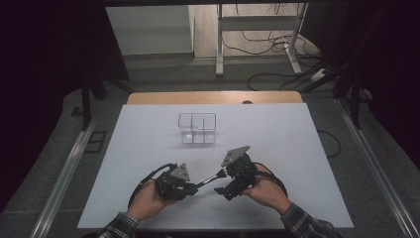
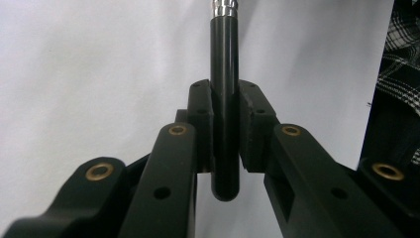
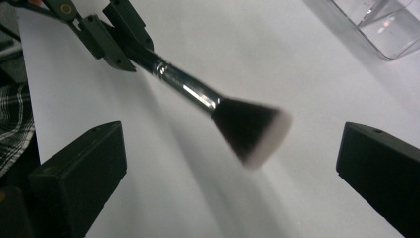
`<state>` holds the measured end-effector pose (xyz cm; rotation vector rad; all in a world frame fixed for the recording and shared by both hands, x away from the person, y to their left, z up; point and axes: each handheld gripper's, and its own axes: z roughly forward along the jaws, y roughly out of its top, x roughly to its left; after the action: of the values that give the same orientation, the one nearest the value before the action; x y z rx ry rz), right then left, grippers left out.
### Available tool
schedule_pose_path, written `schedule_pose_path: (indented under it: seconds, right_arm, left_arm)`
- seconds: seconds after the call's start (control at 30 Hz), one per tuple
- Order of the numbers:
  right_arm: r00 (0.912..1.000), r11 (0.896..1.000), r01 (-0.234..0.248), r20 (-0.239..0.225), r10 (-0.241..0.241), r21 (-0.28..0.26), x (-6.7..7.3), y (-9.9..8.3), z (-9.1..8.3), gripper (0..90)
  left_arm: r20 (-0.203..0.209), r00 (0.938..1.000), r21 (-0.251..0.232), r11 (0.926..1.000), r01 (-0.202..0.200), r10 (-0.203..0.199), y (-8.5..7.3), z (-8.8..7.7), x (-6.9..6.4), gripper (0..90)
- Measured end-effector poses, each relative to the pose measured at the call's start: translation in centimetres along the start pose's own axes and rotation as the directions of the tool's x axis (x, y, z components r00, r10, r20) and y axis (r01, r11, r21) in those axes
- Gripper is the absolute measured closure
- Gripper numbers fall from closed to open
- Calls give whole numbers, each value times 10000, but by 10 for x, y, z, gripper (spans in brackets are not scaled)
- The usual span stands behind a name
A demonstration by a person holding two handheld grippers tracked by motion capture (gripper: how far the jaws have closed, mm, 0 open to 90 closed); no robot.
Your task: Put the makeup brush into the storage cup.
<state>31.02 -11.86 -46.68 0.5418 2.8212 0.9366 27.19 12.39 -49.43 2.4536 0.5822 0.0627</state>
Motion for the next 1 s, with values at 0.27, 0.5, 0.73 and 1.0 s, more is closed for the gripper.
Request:
schedule_pose_path:
  seconds: [0.27,0.5,0.73,1.0]
  right_arm:
    - [9986,9981,-492,-207,485,-374,3,-14,1,0]
    - [9956,9918,-936,-100,930,-871,3,-23,-3,0]
    - [9842,9753,-1766,-335,1737,-1327,-1,-31,-8,0]
    - [9603,9453,-2739,-1049,2586,-1773,-2,-32,-11,0]
  left_arm:
    - [153,9984,-538,9970,549,-542,-4,-5,1,785]
    - [168,9982,-789,9952,583,-571,-6,-9,2,786]
    - [264,9970,-1128,9908,749,-724,-6,-13,3,786]
    - [321,9964,-1534,9847,825,-784,-4,-14,0,786]
